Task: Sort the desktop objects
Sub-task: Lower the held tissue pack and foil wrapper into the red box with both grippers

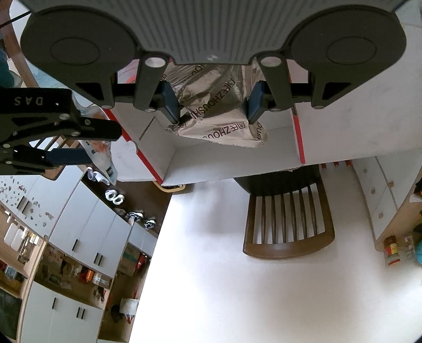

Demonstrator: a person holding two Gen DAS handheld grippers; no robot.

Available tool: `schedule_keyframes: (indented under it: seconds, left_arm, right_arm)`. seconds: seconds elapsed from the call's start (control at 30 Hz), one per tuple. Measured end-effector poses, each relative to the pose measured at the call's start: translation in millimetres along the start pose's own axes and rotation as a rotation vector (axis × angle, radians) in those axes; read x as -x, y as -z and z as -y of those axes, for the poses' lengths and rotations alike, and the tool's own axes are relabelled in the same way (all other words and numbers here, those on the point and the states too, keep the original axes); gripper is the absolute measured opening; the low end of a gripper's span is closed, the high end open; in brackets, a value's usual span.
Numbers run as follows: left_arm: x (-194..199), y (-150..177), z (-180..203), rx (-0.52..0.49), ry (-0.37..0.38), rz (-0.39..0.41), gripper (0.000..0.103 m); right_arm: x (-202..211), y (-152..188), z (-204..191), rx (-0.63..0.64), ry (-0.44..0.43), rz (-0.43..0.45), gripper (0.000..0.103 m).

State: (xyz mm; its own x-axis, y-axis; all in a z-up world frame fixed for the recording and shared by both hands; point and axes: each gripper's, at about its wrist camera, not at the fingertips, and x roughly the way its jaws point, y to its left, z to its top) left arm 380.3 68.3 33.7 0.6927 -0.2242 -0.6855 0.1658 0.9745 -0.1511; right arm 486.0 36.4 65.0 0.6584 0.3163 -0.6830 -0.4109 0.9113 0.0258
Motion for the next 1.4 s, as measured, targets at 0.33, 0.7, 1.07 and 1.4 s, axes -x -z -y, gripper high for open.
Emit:
schedule_keyframes:
  seconds: [0.33, 0.7, 1.07, 1.4]
  left_arm:
    - [-30, 3, -6, -0.034, -0.019, -0.019, 0.054]
    - [-58, 8, -7, -0.061, -0.022, -0.044, 0.054]
    - [-87, 14, 7, -0.130, -0.036, -0.072, 0.054]
    - [-109, 23, 6, -0.165, -0.039, -0.127, 0.054]
  right_arm:
    - [-33, 2, 7, -0.029, 0.009, -0.037, 0.062]
    - [-69, 10, 15, -0.057, 0.010, -0.071, 0.062]
    - [-96, 13, 20, -0.082, 0.029, -0.094, 0.062]
    - [-122, 18, 22, -0.070, 0.046, -0.139, 0.062]
